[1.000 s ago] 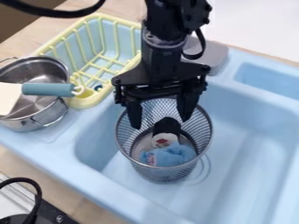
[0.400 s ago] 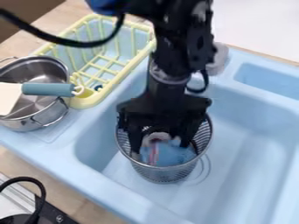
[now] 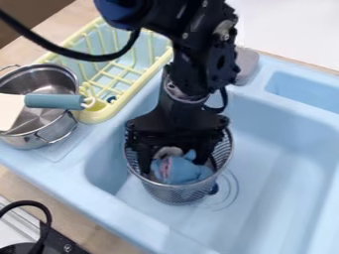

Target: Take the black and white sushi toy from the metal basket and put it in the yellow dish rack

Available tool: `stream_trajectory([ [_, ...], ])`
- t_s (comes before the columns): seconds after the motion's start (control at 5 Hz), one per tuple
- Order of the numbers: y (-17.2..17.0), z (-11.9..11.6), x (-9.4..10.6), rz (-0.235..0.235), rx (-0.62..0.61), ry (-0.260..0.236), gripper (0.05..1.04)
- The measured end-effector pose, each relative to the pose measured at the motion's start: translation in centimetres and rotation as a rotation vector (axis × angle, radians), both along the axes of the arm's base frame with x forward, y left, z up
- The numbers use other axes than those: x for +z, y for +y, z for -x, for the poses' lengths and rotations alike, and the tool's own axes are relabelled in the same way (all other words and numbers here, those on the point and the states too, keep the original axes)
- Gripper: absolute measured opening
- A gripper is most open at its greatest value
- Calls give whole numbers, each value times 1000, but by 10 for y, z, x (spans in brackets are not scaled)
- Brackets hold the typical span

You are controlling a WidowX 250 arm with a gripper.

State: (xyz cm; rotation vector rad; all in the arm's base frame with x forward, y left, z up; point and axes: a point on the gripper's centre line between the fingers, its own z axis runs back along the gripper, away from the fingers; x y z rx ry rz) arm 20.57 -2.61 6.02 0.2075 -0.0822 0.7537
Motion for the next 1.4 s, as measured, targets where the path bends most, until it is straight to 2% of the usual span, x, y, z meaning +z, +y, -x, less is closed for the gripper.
stream_trajectory([
  [0.2,-2,1,2,-29,-19,-23,720],
  [0.4,-3,3,3,-38,-17,-20,467],
  [0.6,-4,6,12,-20,1,-34,344],
  [1.0,-4,14,39,51,61,-71,284],
  [1.4,-13,19,54,74,34,-99,276],
])
